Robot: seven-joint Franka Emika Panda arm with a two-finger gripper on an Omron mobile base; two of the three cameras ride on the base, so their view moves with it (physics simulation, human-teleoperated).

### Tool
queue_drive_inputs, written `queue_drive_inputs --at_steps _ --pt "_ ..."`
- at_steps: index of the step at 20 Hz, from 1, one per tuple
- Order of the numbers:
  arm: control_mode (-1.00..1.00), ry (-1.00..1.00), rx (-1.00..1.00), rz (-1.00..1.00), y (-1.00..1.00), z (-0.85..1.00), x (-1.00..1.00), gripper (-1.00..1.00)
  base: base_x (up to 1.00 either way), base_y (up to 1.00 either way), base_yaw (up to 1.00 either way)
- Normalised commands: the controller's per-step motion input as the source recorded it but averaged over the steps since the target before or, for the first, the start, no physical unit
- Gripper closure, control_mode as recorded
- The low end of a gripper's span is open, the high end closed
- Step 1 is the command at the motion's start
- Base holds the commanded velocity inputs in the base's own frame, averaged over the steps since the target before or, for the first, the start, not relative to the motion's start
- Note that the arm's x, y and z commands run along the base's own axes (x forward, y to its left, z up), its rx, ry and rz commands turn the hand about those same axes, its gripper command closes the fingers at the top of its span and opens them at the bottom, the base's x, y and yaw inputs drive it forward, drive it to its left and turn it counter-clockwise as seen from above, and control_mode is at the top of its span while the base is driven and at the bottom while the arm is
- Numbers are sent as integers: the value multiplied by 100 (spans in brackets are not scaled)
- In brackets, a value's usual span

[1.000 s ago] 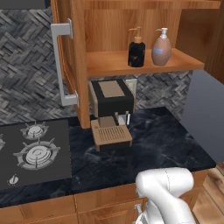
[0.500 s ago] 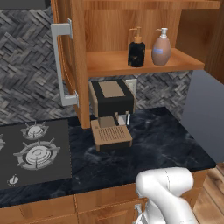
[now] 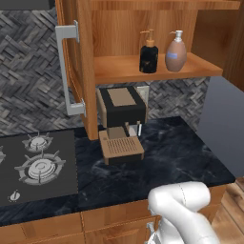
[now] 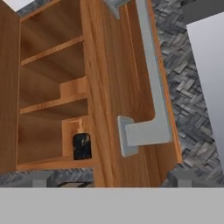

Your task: Pick up the soap dispenser and soap dispenser from the sink, and place them back in the cabinet, and close the cabinet doors.

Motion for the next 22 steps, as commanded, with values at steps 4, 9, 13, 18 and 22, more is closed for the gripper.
queue_drive_inputs --at_steps 4,9,13,18,22 --pt "-100 0 0 9 -16 -2 14 -100 0 0 0" --pt "-100 0 0 9 -10 -4 24 -100 0 0 0" --pt "-100 0 0 8 -6 -11 24 -100 0 0 0" --pt "-100 0 0 8 0 -19 26 -100 0 0 0" --pt "-100 0 0 6 0 -9 28 -100 0 0 0"
